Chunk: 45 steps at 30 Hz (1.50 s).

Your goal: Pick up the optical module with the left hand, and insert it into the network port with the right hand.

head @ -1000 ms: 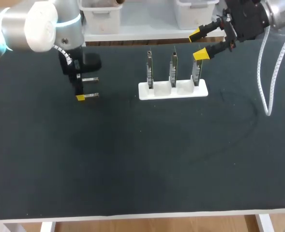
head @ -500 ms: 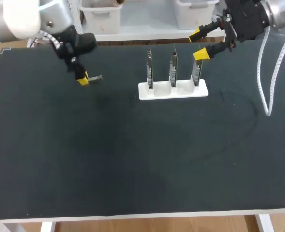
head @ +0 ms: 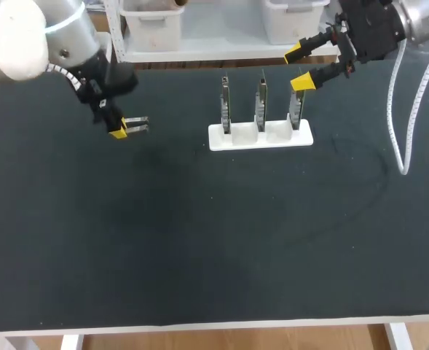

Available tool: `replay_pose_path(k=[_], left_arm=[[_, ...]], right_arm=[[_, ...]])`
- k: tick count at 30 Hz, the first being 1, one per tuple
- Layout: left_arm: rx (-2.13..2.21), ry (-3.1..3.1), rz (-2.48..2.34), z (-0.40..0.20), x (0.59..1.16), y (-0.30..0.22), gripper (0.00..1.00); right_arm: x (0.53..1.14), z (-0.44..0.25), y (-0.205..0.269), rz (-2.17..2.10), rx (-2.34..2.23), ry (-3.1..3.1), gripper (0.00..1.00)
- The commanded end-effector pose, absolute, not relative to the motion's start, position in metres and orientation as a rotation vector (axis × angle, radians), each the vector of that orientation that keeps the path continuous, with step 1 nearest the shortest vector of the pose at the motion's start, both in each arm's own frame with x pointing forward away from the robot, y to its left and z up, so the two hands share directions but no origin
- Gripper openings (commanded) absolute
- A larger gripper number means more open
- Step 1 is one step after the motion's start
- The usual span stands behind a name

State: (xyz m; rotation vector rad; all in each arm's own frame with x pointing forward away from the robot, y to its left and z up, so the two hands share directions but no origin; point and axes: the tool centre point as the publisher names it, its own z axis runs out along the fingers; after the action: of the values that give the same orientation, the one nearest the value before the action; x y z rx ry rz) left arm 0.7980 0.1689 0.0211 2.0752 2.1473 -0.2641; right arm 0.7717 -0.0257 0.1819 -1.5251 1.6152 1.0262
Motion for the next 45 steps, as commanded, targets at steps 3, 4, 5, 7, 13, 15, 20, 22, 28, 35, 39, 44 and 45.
replay_pose_path(k=[3, 4, 5, 7, 13, 15, 20, 22, 28, 35, 39, 44, 45], left_arm=[[2.066, 2.14, -0.246, 0.021, 0.794, 0.17, 0.0], [2.066, 2.14, -0.246, 0.021, 0.794, 0.17, 0.0], [2.066, 2.14, -0.246, 0.021, 0.794, 0.17, 0.0], [2.066, 2.14, -0.246, 0.021, 0.794, 0.17, 0.0], [2.129, 2.004, -0.303, 0.036, 0.801, 0.141, 0.0], [2.158, 1.963, -0.328, 0.039, 0.802, 0.134, 0.0], [2.143, 1.872, -0.433, 0.047, 0.805, 0.123, 0.0], [2.131, 1.842, -0.465, 0.05, 0.805, 0.12, 0.0], [2.046, 1.727, -0.513, 0.067, 0.809, 0.118, 0.0], [1.966, 1.67, -0.488, 0.079, 0.816, 0.122, 0.0], [1.972, 1.664, -0.472, 0.081, 0.818, 0.122, 0.0], [1.972, 1.664, -0.472, 0.081, 0.818, 0.122, 0.0], [1.972, 1.664, -0.472, 0.081, 0.818, 0.122, 0.0]], right_arm=[[0.77, 0.182, -0.026, 1.022, -1.523, 1.617, 1.0], [0.77, 0.182, -0.026, 1.022, -1.523, 1.617, 1.0], [0.77, 0.182, -0.026, 1.022, -1.523, 1.617, 1.0], [0.77, 0.182, -0.026, 1.022, -1.523, 1.617, 1.0], [0.77, 0.182, -0.026, 1.022, -1.523, 1.617, 1.0], [0.77, 0.182, -0.026, 1.022, -1.523, 1.617, 1.0], [0.77, 0.182, -0.026, 1.022, -1.523, 1.617, 1.0], [0.77, 0.182, -0.026, 1.022, -1.523, 1.617, 1.0], [0.77, 0.182, -0.026, 1.022, -1.523, 1.617, 1.0], [0.77, 0.182, -0.026, 1.022, -1.523, 1.617, 1.0], [0.77, 0.182, -0.026, 1.022, -1.523, 1.617, 1.0], [0.77, 0.182, -0.026, 1.022, -1.523, 1.617, 1.0], [0.77, 0.182, -0.026, 1.022, -1.523, 1.617, 1.0]])
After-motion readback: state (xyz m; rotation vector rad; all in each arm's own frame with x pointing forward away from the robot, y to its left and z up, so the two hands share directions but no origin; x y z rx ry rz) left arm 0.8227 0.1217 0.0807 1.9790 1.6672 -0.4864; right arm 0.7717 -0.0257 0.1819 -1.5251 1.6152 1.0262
